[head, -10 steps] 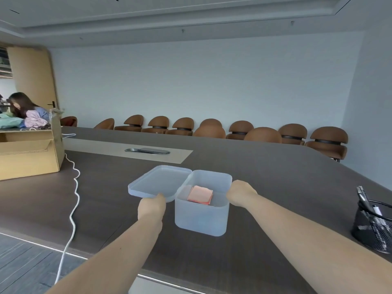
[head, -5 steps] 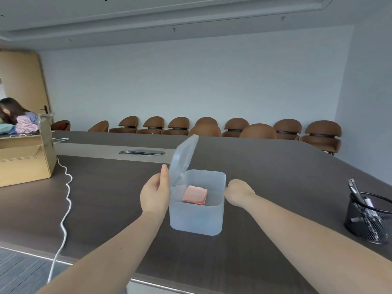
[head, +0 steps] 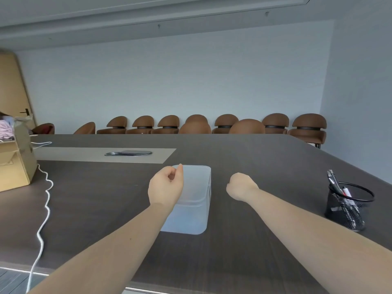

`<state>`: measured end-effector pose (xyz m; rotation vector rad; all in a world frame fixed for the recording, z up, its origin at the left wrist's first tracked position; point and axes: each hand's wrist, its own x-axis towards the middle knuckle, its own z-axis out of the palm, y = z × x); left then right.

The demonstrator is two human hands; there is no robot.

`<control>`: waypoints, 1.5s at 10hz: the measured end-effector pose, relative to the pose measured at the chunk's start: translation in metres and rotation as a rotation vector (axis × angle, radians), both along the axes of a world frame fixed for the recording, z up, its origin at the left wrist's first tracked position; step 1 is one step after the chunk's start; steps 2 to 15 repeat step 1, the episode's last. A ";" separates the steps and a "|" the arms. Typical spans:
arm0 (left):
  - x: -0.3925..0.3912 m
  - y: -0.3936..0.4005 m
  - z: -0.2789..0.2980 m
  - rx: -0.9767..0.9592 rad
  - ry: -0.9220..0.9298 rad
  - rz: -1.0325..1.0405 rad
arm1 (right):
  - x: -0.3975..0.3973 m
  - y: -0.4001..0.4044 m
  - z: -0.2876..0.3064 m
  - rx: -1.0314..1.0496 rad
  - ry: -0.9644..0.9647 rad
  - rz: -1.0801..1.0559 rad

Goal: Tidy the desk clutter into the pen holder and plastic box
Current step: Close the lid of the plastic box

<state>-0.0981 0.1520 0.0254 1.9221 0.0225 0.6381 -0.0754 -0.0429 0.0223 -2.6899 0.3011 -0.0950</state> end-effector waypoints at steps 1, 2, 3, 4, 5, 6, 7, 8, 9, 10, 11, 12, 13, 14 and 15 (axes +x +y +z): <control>-0.003 -0.010 0.004 0.013 -0.010 -0.010 | -0.001 -0.011 0.000 -0.008 0.003 -0.026; -0.003 -0.010 0.004 0.013 -0.010 -0.010 | -0.001 -0.011 0.000 -0.008 0.003 -0.026; -0.003 -0.010 0.004 0.013 -0.010 -0.010 | -0.001 -0.011 0.000 -0.008 0.003 -0.026; -0.003 -0.010 0.004 0.013 -0.010 -0.010 | -0.001 -0.011 0.000 -0.008 0.003 -0.026; -0.003 -0.010 0.004 0.013 -0.010 -0.010 | -0.001 -0.011 0.000 -0.008 0.003 -0.026; -0.003 -0.010 0.004 0.013 -0.010 -0.010 | -0.001 -0.011 0.000 -0.008 0.003 -0.026; -0.003 -0.010 0.004 0.013 -0.010 -0.010 | -0.001 -0.011 0.000 -0.008 0.003 -0.026; -0.003 -0.010 0.004 0.013 -0.010 -0.010 | -0.001 -0.011 0.000 -0.008 0.003 -0.026; -0.003 -0.010 0.004 0.013 -0.010 -0.010 | -0.001 -0.011 0.000 -0.008 0.003 -0.026; -0.003 -0.010 0.004 0.013 -0.010 -0.010 | -0.001 -0.011 0.000 -0.008 0.003 -0.026; -0.003 -0.010 0.004 0.013 -0.010 -0.010 | -0.001 -0.011 0.000 -0.008 0.003 -0.026; -0.003 -0.010 0.004 0.013 -0.010 -0.010 | -0.001 -0.011 0.000 -0.008 0.003 -0.026; -0.003 -0.010 0.004 0.013 -0.010 -0.010 | -0.001 -0.011 0.000 -0.008 0.003 -0.026; -0.003 -0.010 0.004 0.013 -0.010 -0.010 | -0.001 -0.011 0.000 -0.008 0.003 -0.026; -0.003 -0.010 0.004 0.013 -0.010 -0.010 | -0.001 -0.011 0.000 -0.008 0.003 -0.026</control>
